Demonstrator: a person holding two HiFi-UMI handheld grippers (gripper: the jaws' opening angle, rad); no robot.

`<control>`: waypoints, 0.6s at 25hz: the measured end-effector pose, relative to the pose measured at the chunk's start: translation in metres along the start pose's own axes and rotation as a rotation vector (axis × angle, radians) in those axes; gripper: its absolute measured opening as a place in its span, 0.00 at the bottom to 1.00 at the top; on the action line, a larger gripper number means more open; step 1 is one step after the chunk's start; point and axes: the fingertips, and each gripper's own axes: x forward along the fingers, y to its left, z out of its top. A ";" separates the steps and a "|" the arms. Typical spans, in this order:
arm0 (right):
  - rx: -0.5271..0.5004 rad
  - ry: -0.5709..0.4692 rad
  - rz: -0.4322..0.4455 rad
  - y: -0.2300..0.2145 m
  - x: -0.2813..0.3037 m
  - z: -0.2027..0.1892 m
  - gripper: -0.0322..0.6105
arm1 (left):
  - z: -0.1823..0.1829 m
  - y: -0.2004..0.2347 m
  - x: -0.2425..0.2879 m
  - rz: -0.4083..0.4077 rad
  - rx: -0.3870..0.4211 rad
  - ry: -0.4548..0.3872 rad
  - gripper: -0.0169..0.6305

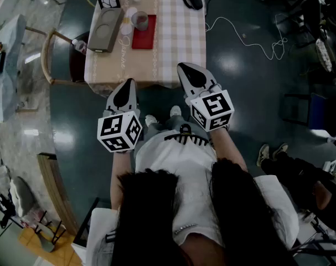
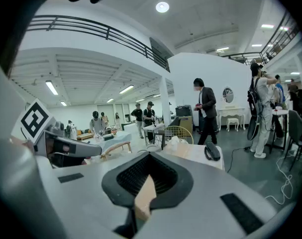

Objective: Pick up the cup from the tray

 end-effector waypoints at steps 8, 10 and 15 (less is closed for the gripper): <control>0.002 0.014 -0.012 -0.007 0.000 -0.005 0.05 | -0.003 0.000 0.005 0.010 -0.001 0.014 0.04; 0.001 0.021 -0.012 -0.014 0.006 -0.004 0.05 | 0.000 -0.001 0.013 0.007 -0.003 0.022 0.04; 0.028 0.017 0.008 -0.021 0.010 -0.009 0.05 | -0.003 -0.007 0.017 0.008 -0.003 0.028 0.04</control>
